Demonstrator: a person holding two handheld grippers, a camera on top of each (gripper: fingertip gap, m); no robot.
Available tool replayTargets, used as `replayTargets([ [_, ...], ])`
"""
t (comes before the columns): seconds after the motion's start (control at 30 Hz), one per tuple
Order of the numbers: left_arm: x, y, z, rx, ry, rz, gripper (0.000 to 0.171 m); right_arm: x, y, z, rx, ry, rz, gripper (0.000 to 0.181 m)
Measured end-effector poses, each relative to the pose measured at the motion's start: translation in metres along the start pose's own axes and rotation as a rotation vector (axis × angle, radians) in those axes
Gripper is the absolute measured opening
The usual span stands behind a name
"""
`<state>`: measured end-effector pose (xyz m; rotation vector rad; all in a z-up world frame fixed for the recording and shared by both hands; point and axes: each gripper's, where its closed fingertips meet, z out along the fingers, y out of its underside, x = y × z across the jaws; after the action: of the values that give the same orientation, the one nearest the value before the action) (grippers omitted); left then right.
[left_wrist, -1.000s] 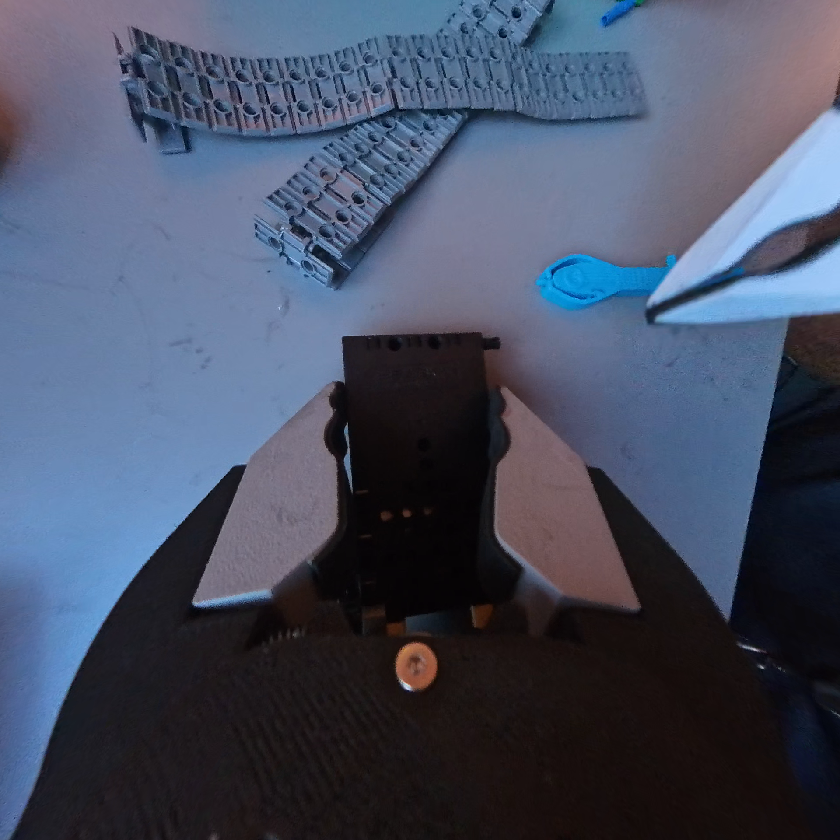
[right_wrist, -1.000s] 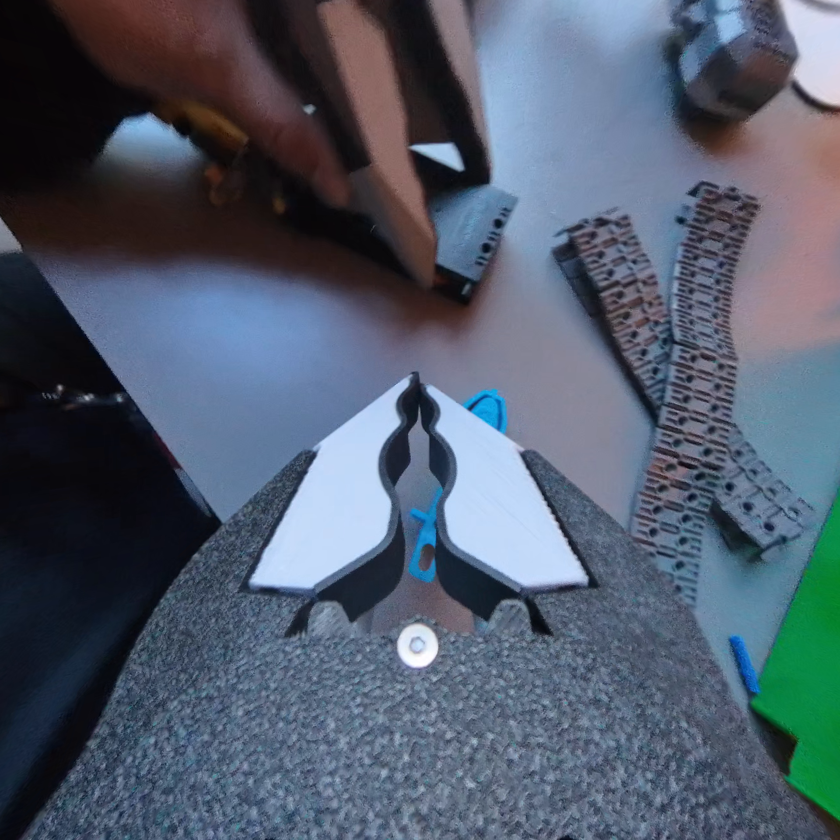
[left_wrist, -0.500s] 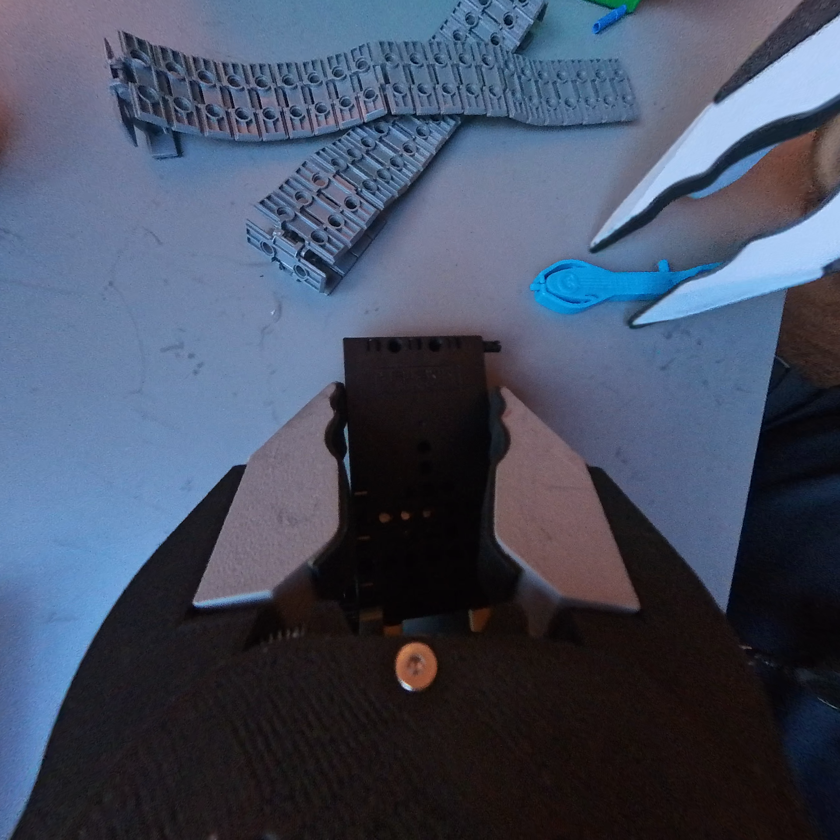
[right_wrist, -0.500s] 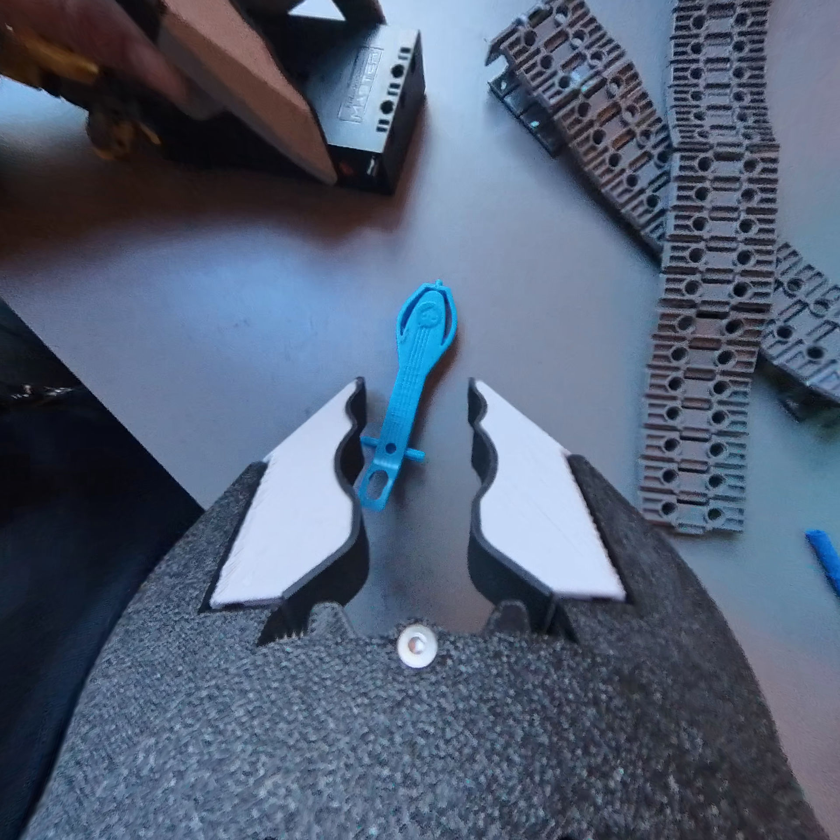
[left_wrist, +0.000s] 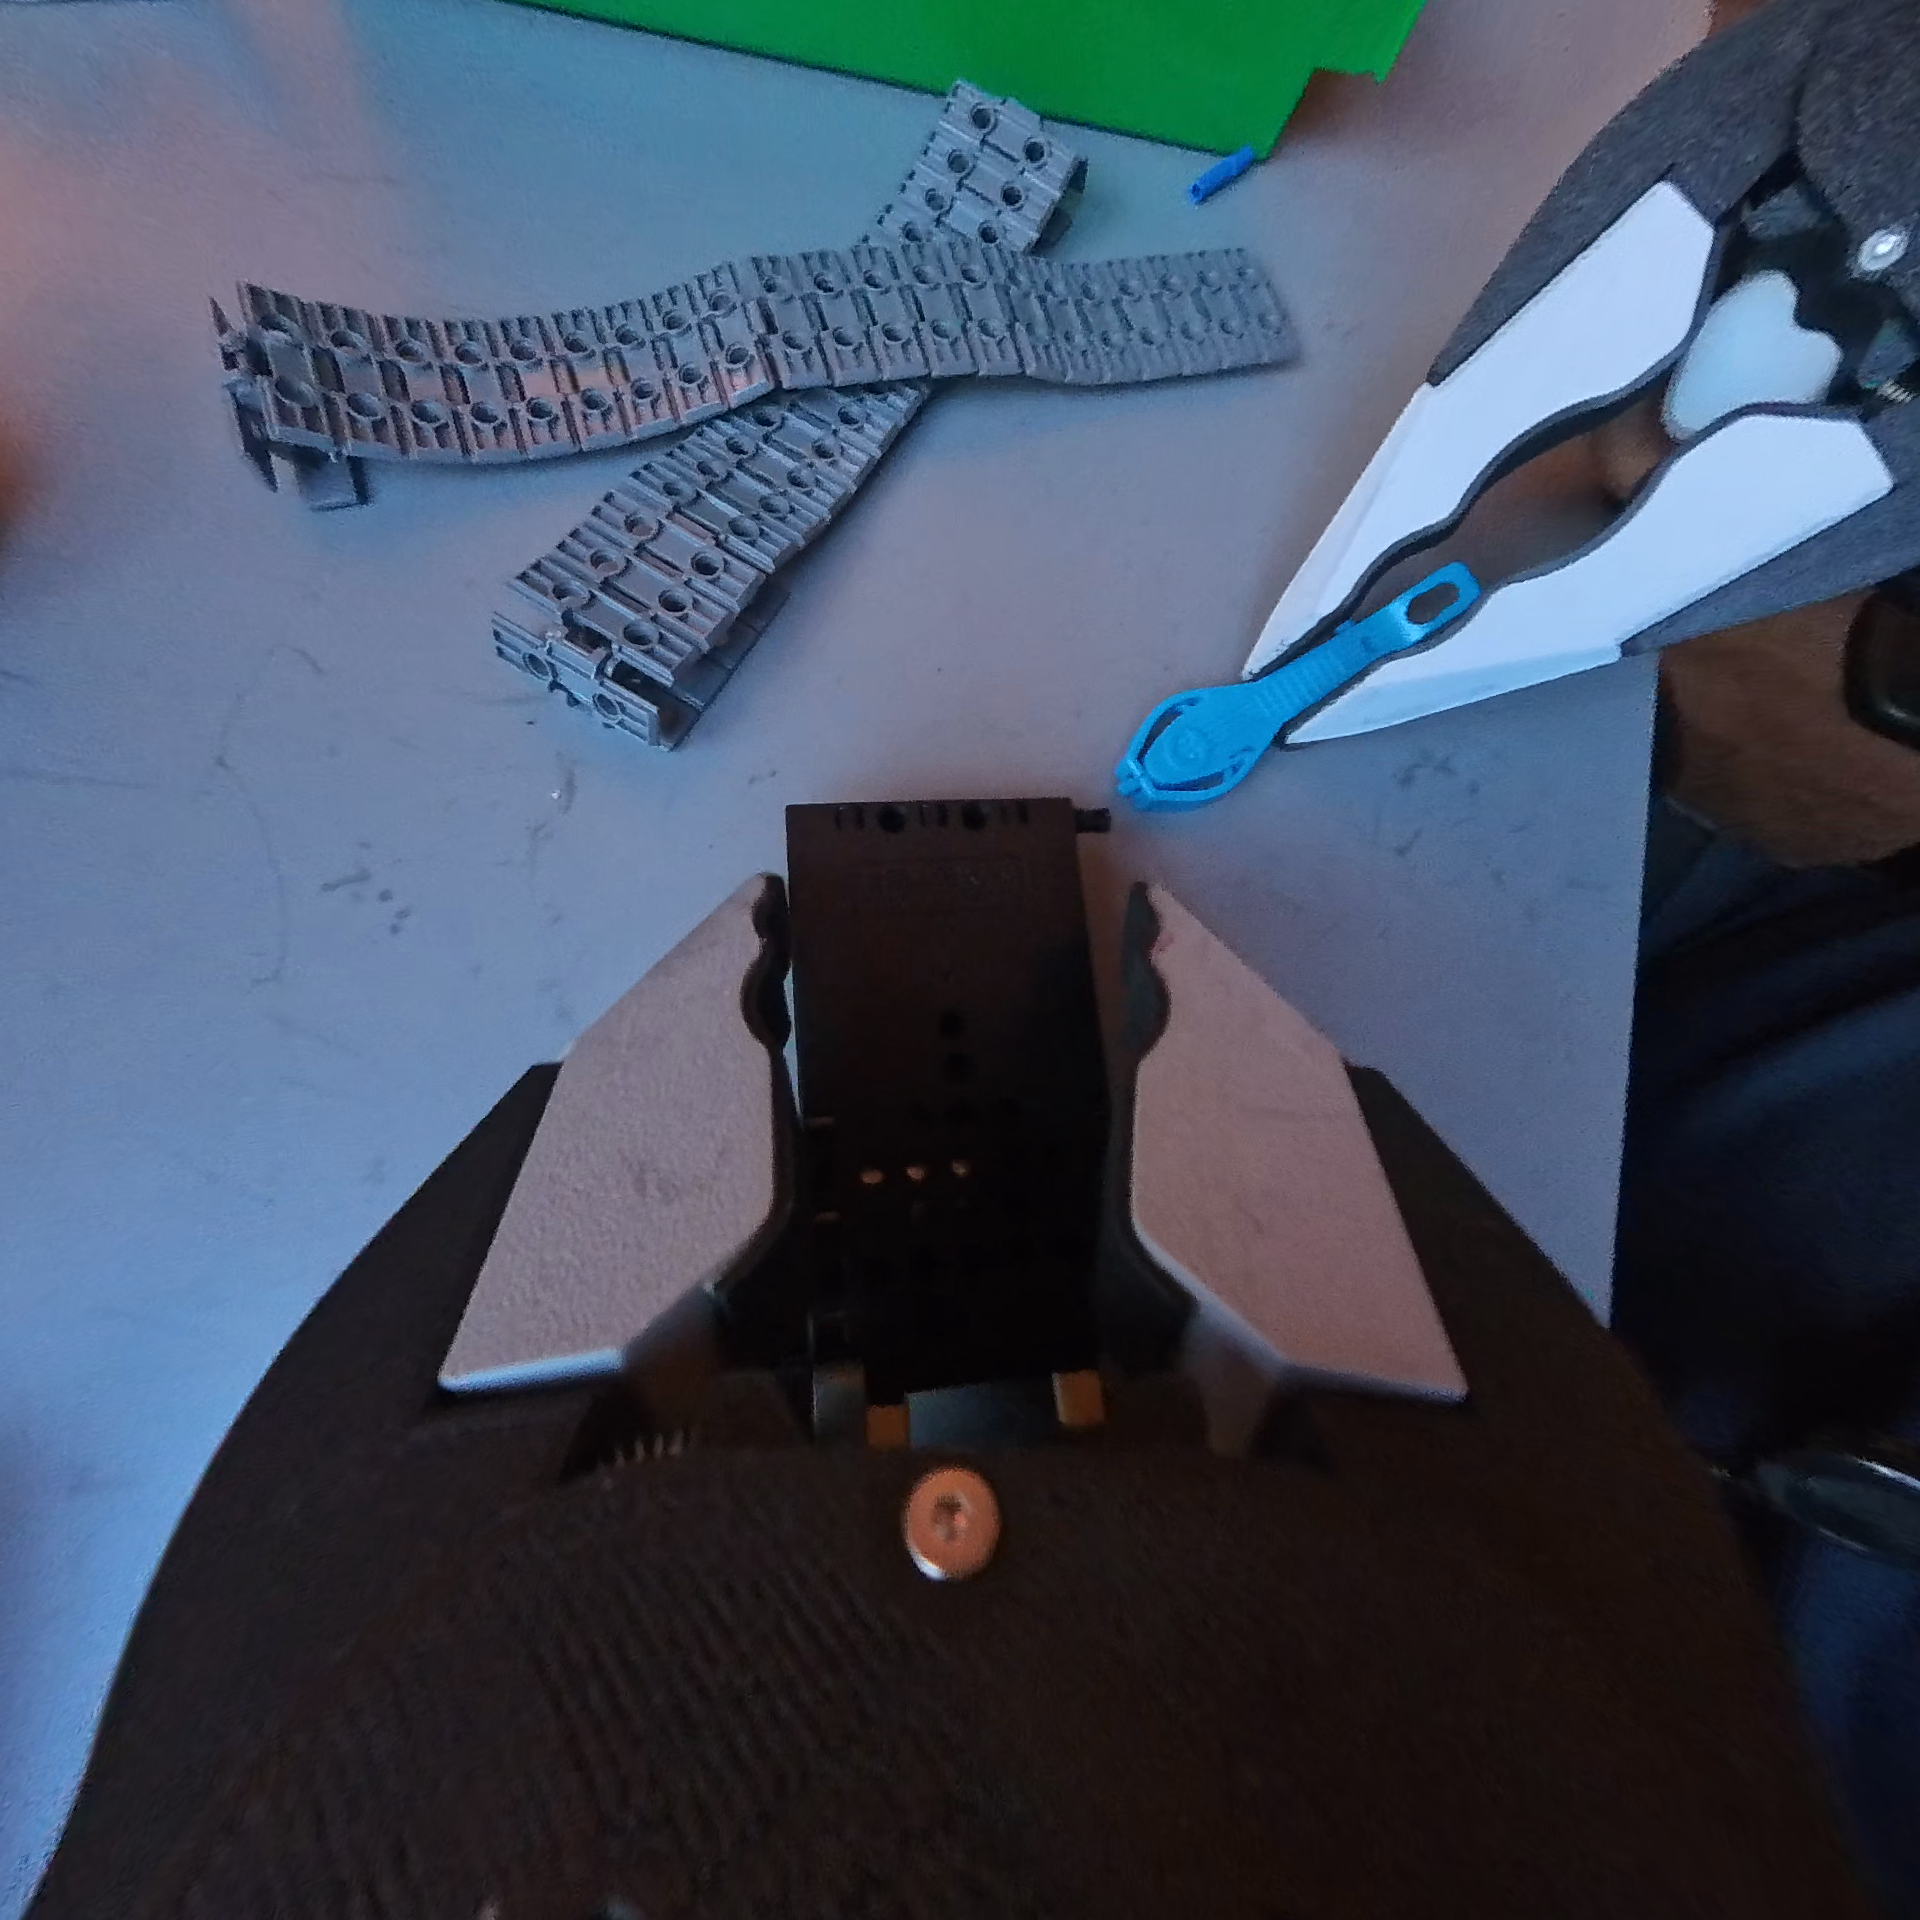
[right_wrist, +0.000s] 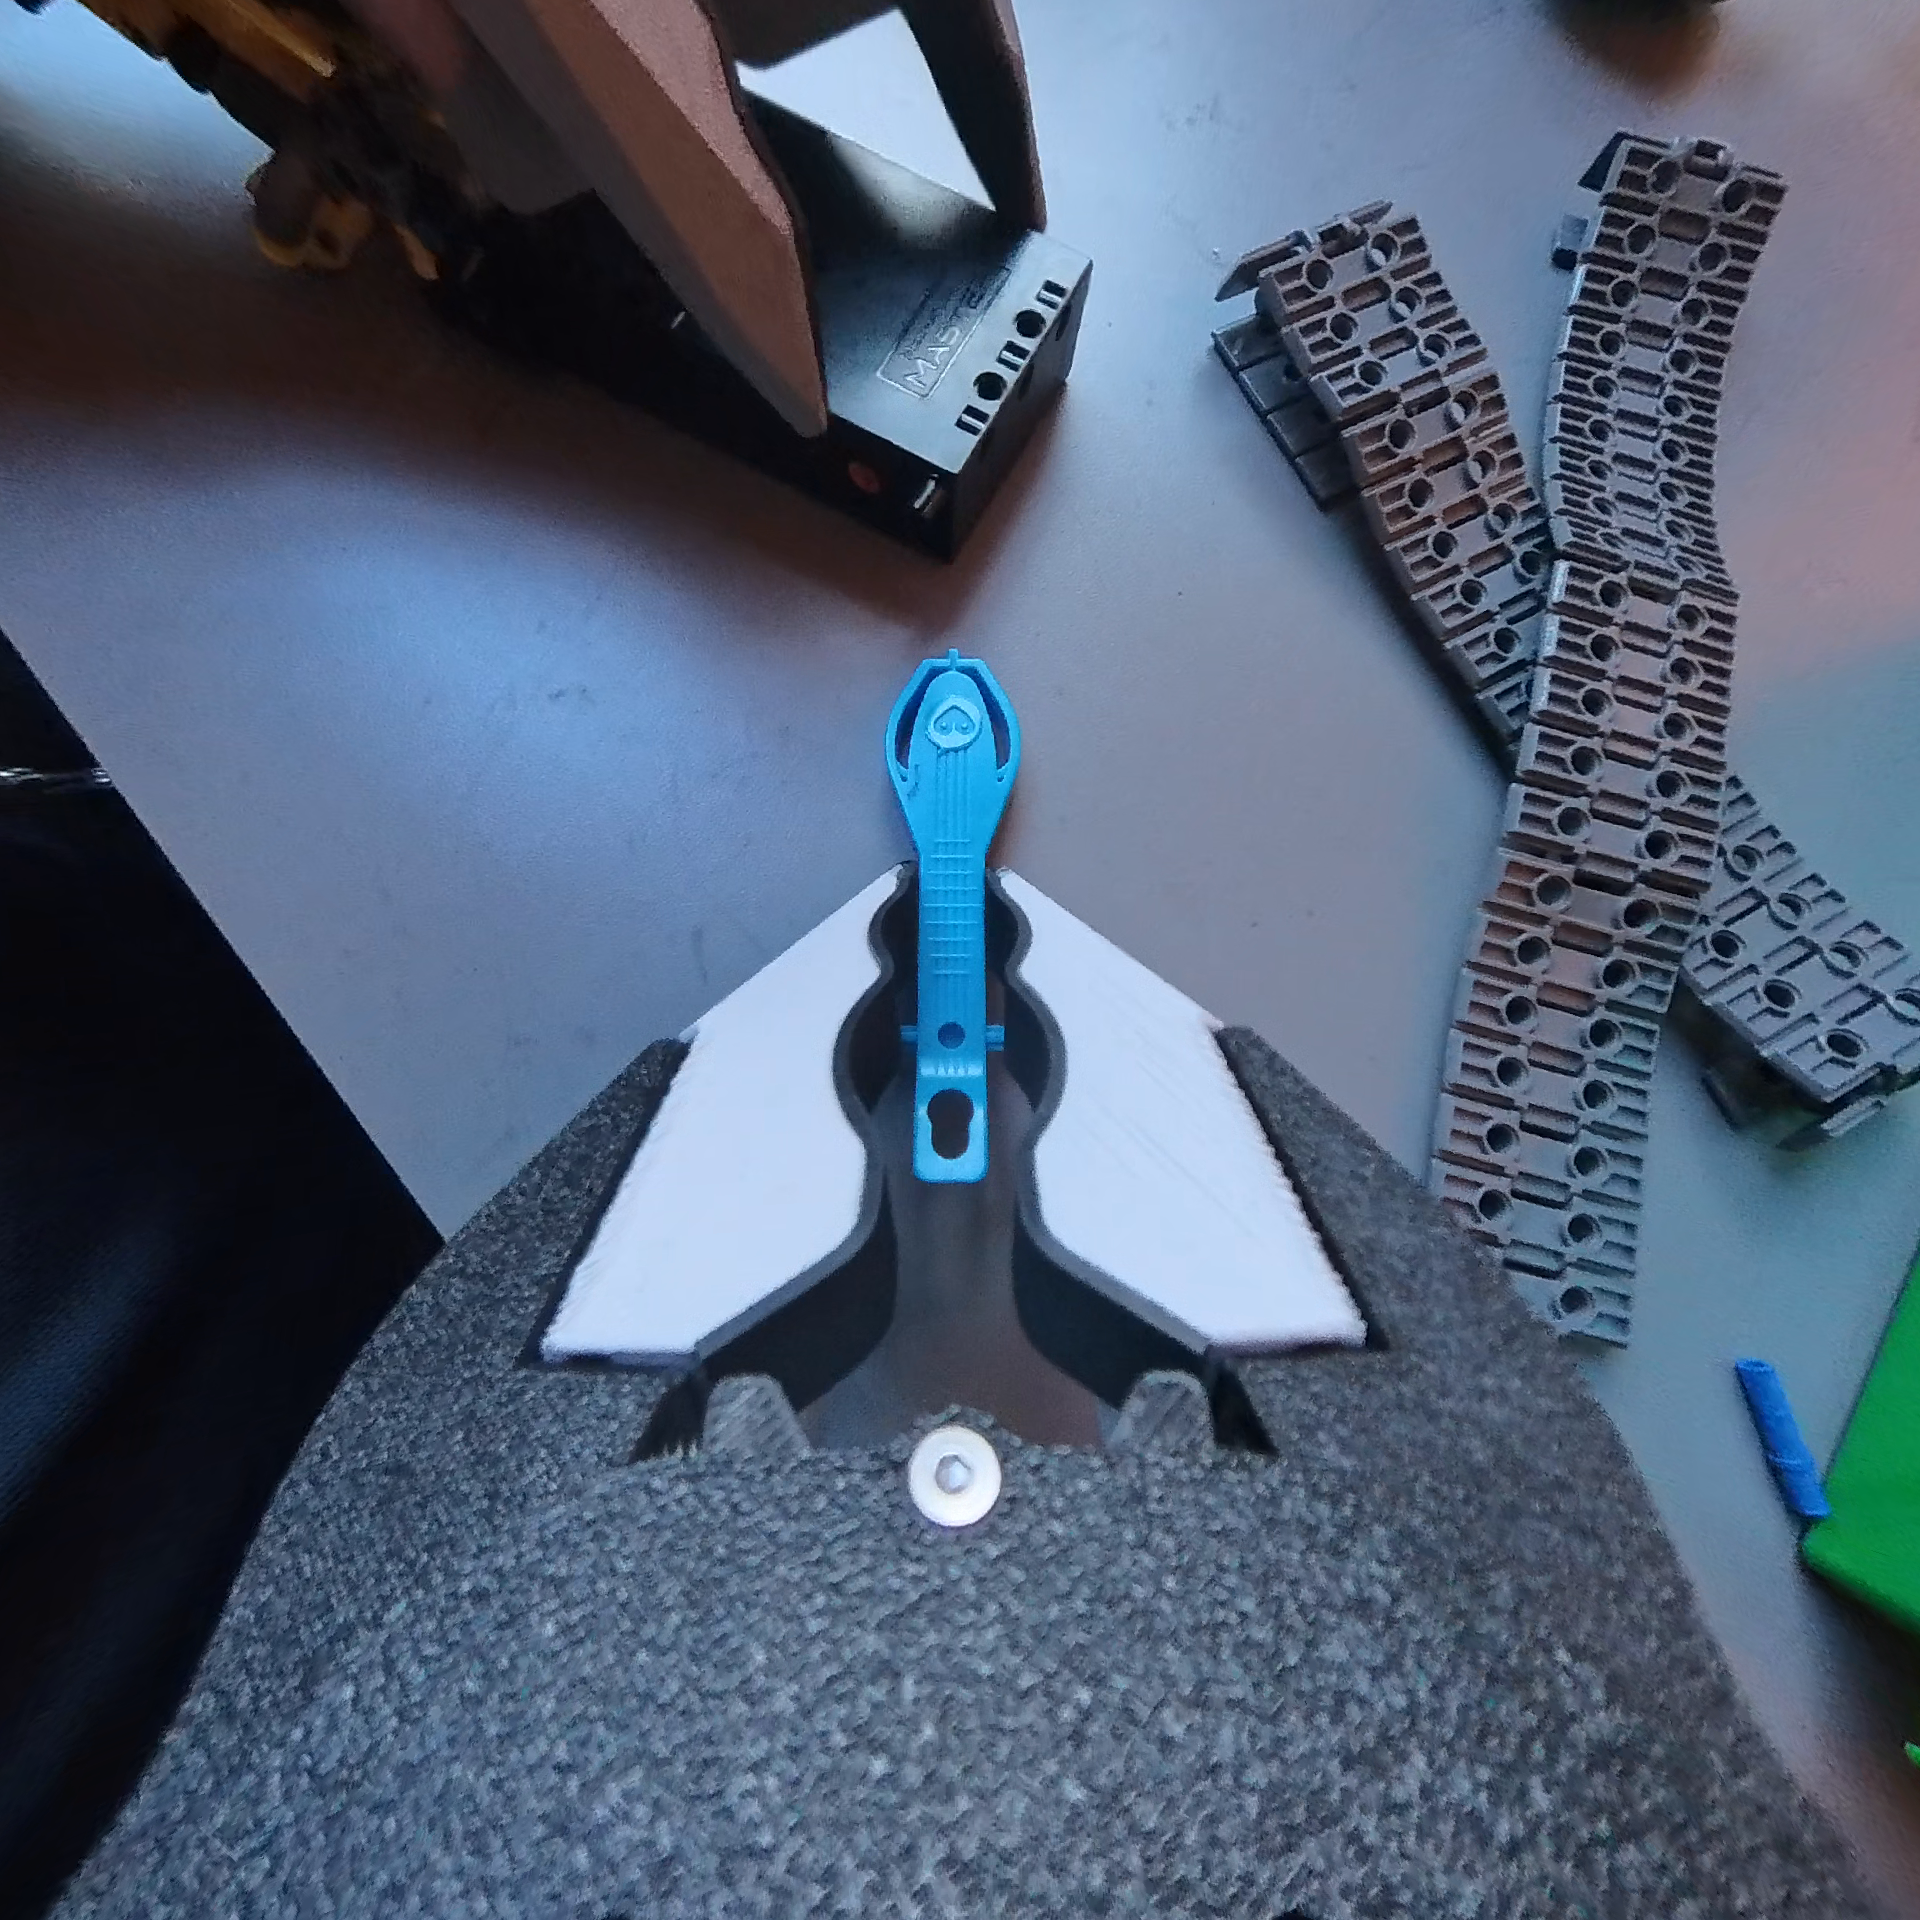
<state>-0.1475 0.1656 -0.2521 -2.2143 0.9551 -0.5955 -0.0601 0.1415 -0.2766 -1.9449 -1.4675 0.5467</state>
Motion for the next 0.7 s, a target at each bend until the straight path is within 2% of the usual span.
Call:
replayTargets([
  [0.07, 0.000, 0.002, 0.000, -0.026, -0.022, 0.014, 0.064, 0.001, 0.000, 0.000, -0.003, -0.004, 0.008, 0.010],
  [0.2, 0.000, 0.006, 0.001, -0.055, -0.042, 0.023, 0.066, 0.000, -0.005, 0.001, -0.003, -0.029, 0.026, 0.037],
  [0.3, 0.001, 0.013, 0.006, -0.094, -0.020, -0.025, 0.070, -0.002, -0.011, 0.009, -0.014, -0.038, 0.028, 0.046],
  [0.4, 0.000, 0.019, 0.010, -0.118, -0.027, -0.038, 0.065, 0.000, -0.016, 0.017, -0.022, -0.049, 0.048, 0.040],
  [0.47, -0.001, 0.018, 0.010, -0.116, -0.045, -0.040, 0.065, 0.000, -0.018, 0.018, -0.025, -0.068, 0.072, 0.022],
  [0.7, -0.006, 0.016, 0.011, -0.091, -0.131, -0.087, 0.064, -0.005, -0.031, 0.015, 0.017, -0.057, 0.163, 0.022],
])
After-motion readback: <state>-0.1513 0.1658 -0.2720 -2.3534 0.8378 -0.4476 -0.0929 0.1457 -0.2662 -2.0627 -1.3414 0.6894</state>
